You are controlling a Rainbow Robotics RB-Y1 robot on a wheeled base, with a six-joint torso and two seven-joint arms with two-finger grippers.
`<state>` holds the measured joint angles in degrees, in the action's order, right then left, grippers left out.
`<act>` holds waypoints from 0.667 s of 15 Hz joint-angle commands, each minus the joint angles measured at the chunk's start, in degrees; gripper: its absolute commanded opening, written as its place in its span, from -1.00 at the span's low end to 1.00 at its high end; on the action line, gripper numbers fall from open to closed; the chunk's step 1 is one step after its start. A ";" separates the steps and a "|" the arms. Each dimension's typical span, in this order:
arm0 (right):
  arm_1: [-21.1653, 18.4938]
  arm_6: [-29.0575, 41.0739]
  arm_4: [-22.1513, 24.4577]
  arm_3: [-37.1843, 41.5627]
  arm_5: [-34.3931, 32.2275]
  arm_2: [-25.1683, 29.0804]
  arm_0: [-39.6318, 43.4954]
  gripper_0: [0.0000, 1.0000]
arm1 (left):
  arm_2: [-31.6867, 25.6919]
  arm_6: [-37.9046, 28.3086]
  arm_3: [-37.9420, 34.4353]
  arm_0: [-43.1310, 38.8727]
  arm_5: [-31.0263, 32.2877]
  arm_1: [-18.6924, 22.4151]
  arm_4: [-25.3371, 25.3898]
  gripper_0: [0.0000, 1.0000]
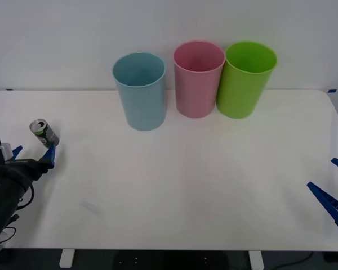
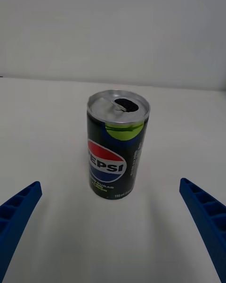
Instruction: Grasp the object on the table and drop it into the matching bin: aluminum can to the light blue bin, PET bottle to the pink bin.
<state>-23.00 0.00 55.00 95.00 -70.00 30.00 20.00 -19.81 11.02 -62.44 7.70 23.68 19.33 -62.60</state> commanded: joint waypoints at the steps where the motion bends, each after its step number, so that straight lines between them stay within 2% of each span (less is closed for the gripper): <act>1: 0.00 0.00 0.00 0.00 0.00 0.00 0.00 1.00 | 0.13 0.05 2.68 2.75 -1.09 0.01 -0.86 1.00; 10: 0.00 0.00 0.00 0.00 0.00 0.00 0.00 1.00 | 0.39 0.93 11.38 11.54 -6.36 -0.08 -5.08 1.00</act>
<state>-23.00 0.00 55.00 95.00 -70.00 30.00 20.00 -19.38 11.80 -52.01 18.41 17.51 19.26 -67.39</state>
